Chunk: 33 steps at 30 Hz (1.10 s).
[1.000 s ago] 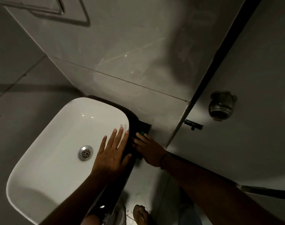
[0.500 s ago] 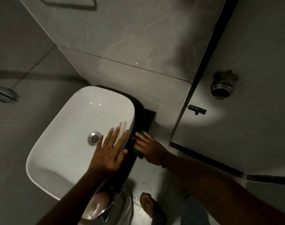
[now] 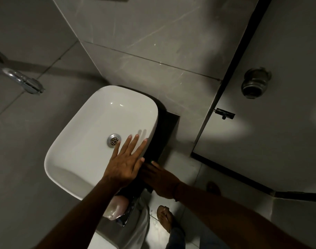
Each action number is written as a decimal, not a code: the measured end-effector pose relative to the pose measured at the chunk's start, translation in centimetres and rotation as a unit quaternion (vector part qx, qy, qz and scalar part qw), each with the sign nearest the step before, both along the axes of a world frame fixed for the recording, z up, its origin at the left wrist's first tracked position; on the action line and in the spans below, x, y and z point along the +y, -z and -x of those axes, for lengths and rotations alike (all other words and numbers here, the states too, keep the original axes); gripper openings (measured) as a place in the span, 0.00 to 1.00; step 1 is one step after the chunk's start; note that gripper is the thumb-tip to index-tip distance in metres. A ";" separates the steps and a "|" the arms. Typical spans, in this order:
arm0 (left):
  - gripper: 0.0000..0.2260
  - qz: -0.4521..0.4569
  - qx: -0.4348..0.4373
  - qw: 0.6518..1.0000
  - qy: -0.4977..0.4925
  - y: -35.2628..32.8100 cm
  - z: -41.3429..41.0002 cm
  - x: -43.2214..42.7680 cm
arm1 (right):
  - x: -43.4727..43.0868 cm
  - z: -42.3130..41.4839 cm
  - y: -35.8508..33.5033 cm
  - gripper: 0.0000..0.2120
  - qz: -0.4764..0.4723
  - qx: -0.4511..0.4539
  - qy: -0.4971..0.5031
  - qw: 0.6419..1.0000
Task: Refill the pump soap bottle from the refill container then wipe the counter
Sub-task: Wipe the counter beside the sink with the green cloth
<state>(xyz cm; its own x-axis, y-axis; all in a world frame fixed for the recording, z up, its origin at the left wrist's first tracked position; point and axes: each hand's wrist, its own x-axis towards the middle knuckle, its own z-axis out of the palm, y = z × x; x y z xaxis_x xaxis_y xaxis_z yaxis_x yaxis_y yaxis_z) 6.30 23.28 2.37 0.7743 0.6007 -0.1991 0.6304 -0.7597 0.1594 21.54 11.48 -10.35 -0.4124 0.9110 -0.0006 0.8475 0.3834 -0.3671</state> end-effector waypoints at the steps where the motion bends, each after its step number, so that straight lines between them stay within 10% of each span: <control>1: 0.29 0.001 -0.003 1.000 -0.001 0.0 0.1 -0.1 | 0.2 -0.6 -0.1 0.38 -0.003 -0.008 -0.002 1.000; 20: 0.29 0.007 -0.015 1.000 -0.014 0.9 0.4 0.0 | 0.2 2.0 -1.3 0.34 0.045 0.036 0.080 0.995; 27: 0.30 0.015 -0.019 0.999 -0.021 0.9 0.2 -0.1 | -1.6 1.4 0.6 0.31 -0.009 -0.014 -0.067 0.998; 33: 0.28 -0.017 -0.033 0.999 -0.026 1.7 0.3 -0.1 | 4.3 -7.5 -1.4 0.32 0.017 -0.060 0.084 0.995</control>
